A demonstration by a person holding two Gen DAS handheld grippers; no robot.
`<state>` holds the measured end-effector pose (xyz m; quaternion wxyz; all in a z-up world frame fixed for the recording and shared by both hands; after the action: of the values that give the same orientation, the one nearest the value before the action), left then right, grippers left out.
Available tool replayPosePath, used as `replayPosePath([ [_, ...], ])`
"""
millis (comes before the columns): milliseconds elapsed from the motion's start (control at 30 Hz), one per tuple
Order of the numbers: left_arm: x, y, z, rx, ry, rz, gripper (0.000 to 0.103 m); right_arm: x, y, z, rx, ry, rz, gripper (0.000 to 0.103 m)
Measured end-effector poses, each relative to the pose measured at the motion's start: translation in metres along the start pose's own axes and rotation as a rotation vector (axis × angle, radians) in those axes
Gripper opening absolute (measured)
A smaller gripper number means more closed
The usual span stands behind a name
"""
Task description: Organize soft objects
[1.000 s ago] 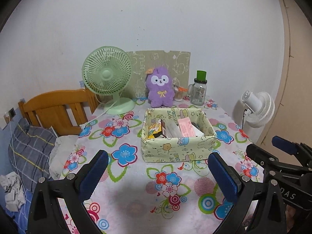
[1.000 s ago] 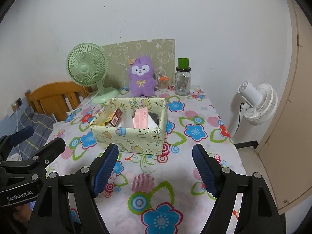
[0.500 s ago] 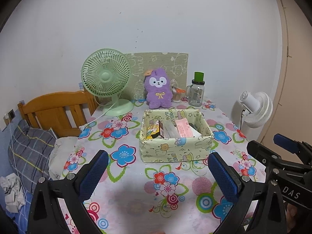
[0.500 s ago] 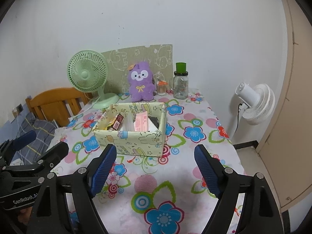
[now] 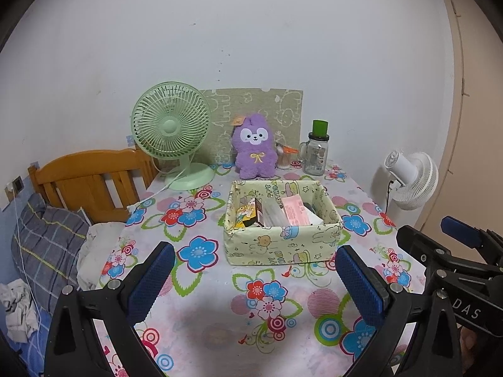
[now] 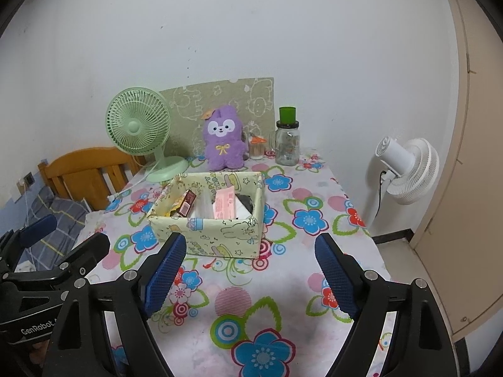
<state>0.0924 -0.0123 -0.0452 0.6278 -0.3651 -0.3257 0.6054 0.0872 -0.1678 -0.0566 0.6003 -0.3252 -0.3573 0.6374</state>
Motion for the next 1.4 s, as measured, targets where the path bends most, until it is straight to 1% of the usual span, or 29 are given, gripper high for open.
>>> replayPosePath([
  [400,0.0037,0.0016,-0.0021,0.004,-0.002,0.006,0.103,0.0059,-0.0009,-0.0028,0.012,0.004,0.005,0.086],
  [1400,0.0035,0.0034,-0.0035,0.013,-0.009,0.007,0.103,0.0033,0.0021,-0.0089,0.02,-0.006,-0.007,0.086],
])
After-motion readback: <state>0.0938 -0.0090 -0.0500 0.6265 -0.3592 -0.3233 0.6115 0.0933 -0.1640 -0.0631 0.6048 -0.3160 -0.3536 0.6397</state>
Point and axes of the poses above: each gripper's, at about its wrist camera, not at the fingertips, and z roughly against the way its jaws point, x to its left, y to its underside, the point moved 9 cm from there along -z, roughly the way its jaws point, and after that the axes turned 2 degrees about z, right-handed, at the moved point
